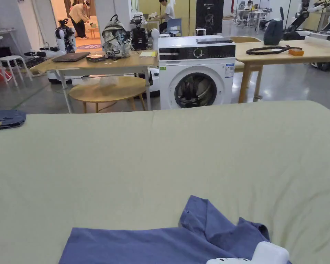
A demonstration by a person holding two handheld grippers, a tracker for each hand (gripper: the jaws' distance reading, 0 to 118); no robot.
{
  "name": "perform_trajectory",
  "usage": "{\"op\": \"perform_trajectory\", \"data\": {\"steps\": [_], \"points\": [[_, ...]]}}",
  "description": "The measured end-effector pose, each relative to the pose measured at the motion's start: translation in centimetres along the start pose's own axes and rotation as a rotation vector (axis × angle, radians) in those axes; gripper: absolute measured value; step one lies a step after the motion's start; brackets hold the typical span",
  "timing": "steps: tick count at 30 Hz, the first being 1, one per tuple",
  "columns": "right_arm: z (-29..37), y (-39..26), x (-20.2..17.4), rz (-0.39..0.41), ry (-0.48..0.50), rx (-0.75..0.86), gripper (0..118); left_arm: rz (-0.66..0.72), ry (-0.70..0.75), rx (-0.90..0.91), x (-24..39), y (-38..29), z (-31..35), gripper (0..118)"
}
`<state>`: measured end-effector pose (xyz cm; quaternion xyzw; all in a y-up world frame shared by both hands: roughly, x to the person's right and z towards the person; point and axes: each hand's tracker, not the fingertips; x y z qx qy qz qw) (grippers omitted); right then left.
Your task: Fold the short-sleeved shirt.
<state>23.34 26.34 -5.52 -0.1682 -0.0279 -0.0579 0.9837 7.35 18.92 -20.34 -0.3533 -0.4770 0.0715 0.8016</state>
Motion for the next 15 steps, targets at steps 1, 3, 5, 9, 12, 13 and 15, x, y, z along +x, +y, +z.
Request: {"op": "perform_trajectory", "data": {"steps": [1, 3, 5, 9, 12, 13, 15], "points": [[-0.2, 0.3, -0.4, 0.008, 0.006, -0.002, 0, -0.001, 0.014, 0.039, -0.5, 0.6, 1.9, 39], [-0.4, 0.9, -1.1, 0.027, 0.046, 0.007, 0, 0.007, 0.065, 0.134, -1.9, 1.2, 6.0, 39], [-0.7, 1.6, -2.0, 0.043, 0.089, 0.034, 0, -0.003, 0.15, 0.208, -3.4, 2.2, 11.1, 38], [-1.7, 3.0, -4.0, 0.076, 0.154, 0.073, 0, -0.01, 0.363, 0.456, -5.4, 1.8, 23.1, 32], [-2.4, 3.4, -5.3, 0.095, 0.187, 0.095, 0, -0.072, 0.588, 0.538, -5.4, -0.4, 29.8, 0], [-2.5, 3.5, -5.8, 0.101, 0.194, 0.101, 0, -0.104, 0.67, 0.563, -4.9, -1.5, 31.8, 0], [-2.9, 3.4, -6.6, 0.111, 0.208, 0.11, 0, -0.105, 0.761, 0.55, -3.5, -2.6, 34.1, 0]]}}
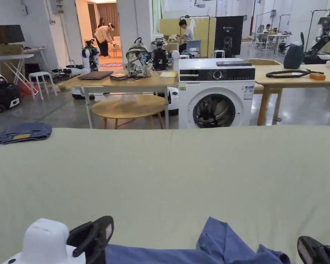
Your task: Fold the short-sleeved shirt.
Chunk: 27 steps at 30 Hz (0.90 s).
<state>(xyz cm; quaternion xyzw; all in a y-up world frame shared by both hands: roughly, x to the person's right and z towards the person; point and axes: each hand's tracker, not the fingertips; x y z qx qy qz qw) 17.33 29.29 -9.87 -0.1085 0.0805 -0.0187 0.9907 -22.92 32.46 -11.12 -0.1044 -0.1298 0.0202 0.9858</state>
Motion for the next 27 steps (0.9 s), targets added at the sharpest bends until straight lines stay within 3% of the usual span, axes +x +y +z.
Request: {"op": "perform_trajectory", "data": {"steps": [8, 11, 13, 15, 21, 25, 27], "points": [[-1.8, -0.2, -1.5, 0.009, 0.05, -0.009, 0, -0.019, 0.106, -0.028, -3.1, 0.7, 1.8, 0], [-2.0, -0.5, -1.4, -0.009, 0.059, -0.038, 0, 0.1, 0.056, -0.225, -5.8, 1.0, -2.4, 0], [-1.8, -1.1, -1.3, -0.011, 0.049, -0.045, 0, 0.179, 0.02, -0.352, -7.8, -0.1, -6.4, 40], [-1.7, -1.7, -0.7, -0.017, 0.042, -0.061, 0, 0.256, -0.017, -0.454, -9.1, -1.7, -11.2, 51], [-1.2, -3.4, 1.6, -0.046, -0.008, -0.119, 0, 0.242, 0.058, -0.719, -12.0, -8.7, -22.6, 48], [-0.7, -4.2, 3.3, -0.072, -0.067, -0.154, 0, 0.289, 0.131, -0.785, -13.1, -11.9, -26.4, 46], [-0.4, -4.6, 4.1, -0.086, -0.088, -0.173, 0, 0.296, 0.146, -0.777, -12.5, -12.0, -26.6, 34]]}}
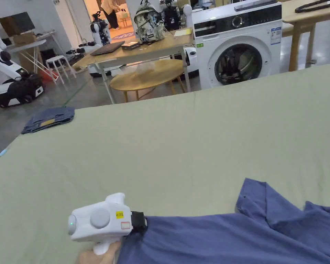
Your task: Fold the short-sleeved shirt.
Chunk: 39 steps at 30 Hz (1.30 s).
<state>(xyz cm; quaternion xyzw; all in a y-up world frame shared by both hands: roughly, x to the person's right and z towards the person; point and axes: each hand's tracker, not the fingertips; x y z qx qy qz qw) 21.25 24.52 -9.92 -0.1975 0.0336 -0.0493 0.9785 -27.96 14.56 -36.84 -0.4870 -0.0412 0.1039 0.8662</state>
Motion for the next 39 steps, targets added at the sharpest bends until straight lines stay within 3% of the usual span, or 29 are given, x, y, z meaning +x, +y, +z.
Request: {"op": "perform_trajectory", "data": {"steps": [4, 7, 8, 9, 10, 11, 14, 15, 16, 19, 20, 23, 28, 31, 35, 39], "points": [[0.0, -0.9, 0.9, -0.046, -0.037, -0.033, 0, -0.062, -0.005, -0.026, 0.9, 0.4, -0.9, 0], [-0.4, -1.5, 1.2, -0.107, -0.071, -0.09, 2, -0.152, 0.084, -0.041, 2.6, 0.2, -1.2, 0], [-0.8, -1.7, 1.3, -0.13, -0.094, -0.123, 16, -0.179, 0.101, -0.049, 2.4, 0.8, -1.9, 0], [-1.6, -2.0, 1.6, -0.174, -0.118, -0.174, 49, -0.216, 0.116, -0.052, 2.1, 1.3, -2.4, 0], [-2.8, -2.5, 2.2, -0.222, -0.122, -0.242, 68, -0.243, 0.128, -0.052, 2.3, 1.4, -2.5, 0], [-3.7, -3.0, 2.6, -0.267, -0.121, -0.293, 74, -0.251, 0.133, -0.049, 2.4, 1.3, -2.6, 0], [-6.8, -5.7, 4.3, -0.426, -0.087, -0.33, 71, -0.255, 0.144, -0.035, 2.1, 0.8, -3.0, 0], [-8.0, -7.0, 5.2, -0.447, -0.11, -0.369, 56, -0.257, 0.146, -0.03, 2.0, 0.8, -3.0, 0], [-9.0, -7.8, 5.7, -0.473, -0.112, -0.386, 34, -0.259, 0.146, -0.026, 2.8, 0.0, -2.1, 0], [-9.8, -9.4, 6.4, -0.599, -0.025, -0.415, 10, -0.238, 0.134, -0.021, 2.4, 0.3, -2.1, 0], [-9.5, -9.4, 6.3, -0.604, -0.018, -0.402, 5, -0.231, 0.126, -0.017, 2.5, -0.1, -1.8, 0], [-7.8, -7.7, 5.5, -0.507, -0.018, -0.344, 3, -0.178, 0.03, 0.039, 0.8, -0.1, -0.1, 0], [-5.9, -1.8, 4.4, -0.397, 0.08, -0.204, 2, -0.073, -0.155, 0.353, -1.0, -0.8, 11.9, 0], [-5.0, 2.5, 3.0, -0.296, 0.112, -0.109, 2, -0.152, -0.128, 0.522, -1.1, -1.6, 20.4, 0], [-3.9, 9.3, 1.4, -0.197, 0.159, -0.007, 2, -0.119, -0.21, 0.671, -1.4, -1.2, 28.8, 0], [-3.1, 15.6, 1.0, -0.127, 0.17, 0.126, 2, -0.136, -0.186, 0.83, -1.6, 0.2, 34.8, 0]]}}
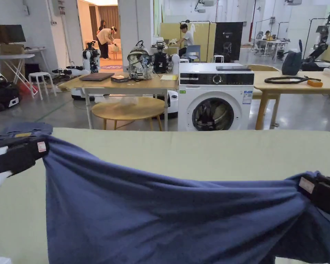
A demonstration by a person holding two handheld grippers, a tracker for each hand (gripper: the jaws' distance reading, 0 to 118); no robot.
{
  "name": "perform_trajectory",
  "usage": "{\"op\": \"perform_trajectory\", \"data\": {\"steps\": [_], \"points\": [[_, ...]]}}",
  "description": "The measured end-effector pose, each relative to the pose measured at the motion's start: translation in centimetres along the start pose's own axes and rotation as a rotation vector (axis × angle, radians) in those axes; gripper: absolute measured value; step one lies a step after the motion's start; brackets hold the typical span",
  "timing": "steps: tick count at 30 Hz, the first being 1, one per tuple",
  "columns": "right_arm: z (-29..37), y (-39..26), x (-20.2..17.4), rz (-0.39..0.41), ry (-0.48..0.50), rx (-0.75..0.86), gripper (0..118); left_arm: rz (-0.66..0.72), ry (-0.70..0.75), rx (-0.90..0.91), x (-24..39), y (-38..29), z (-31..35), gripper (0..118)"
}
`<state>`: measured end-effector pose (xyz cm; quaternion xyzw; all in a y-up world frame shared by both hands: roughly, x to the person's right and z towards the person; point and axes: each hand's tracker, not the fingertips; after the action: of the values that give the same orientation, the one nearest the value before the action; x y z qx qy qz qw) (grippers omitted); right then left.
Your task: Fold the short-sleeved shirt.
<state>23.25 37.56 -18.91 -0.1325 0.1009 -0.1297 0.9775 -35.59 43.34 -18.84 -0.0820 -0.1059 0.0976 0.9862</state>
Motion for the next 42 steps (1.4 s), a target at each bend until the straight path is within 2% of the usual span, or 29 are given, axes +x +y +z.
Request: {"op": "perform_trajectory", "data": {"steps": [3, 5, 9, 11, 16, 25, 30, 35, 38, 42], "points": [[0.1, 4.5, -1.0, 0.019, 0.027, 0.075, 2, 0.008, -0.02, 0.106, 0.8, 3.4, 0.9, 0], [0.0, 7.3, -1.7, 0.068, 0.022, 0.127, 2, -0.014, -0.019, 0.171, 1.5, 5.5, 1.0, 0], [-1.2, 13.1, -3.1, 0.131, 0.024, 0.189, 2, -0.041, 0.009, 0.214, 3.2, 9.8, -0.1, 0], [-2.2, 15.6, -3.9, 0.172, -0.005, 0.216, 2, -0.053, 0.014, 0.228, 3.9, 11.8, -1.2, 0], [-6.7, 20.6, -4.5, 0.176, -0.076, 0.224, 2, -0.07, 0.059, 0.251, 4.1, 15.4, -5.4, 0], [-13.8, 25.6, -3.9, 0.176, -0.115, 0.188, 2, -0.043, 0.092, 0.211, 1.8, 18.3, -12.9, 0], [-17.3, 23.8, -3.7, 0.193, -0.167, 0.145, 2, -0.058, 0.118, 0.132, 1.4, 15.9, -16.1, 0], [-20.2, 17.0, -1.3, 0.139, -0.178, 0.023, 2, -0.004, 0.138, -0.007, -0.7, 7.9, -19.4, 0], [-20.0, 12.4, 0.8, 0.064, -0.142, -0.041, 2, 0.066, 0.139, -0.01, -1.3, 3.5, -17.7, 0], [-16.4, 6.9, 3.1, 0.069, -0.131, -0.057, 2, 0.082, 0.088, -0.015, -0.9, -1.4, -12.6, 0]]}}
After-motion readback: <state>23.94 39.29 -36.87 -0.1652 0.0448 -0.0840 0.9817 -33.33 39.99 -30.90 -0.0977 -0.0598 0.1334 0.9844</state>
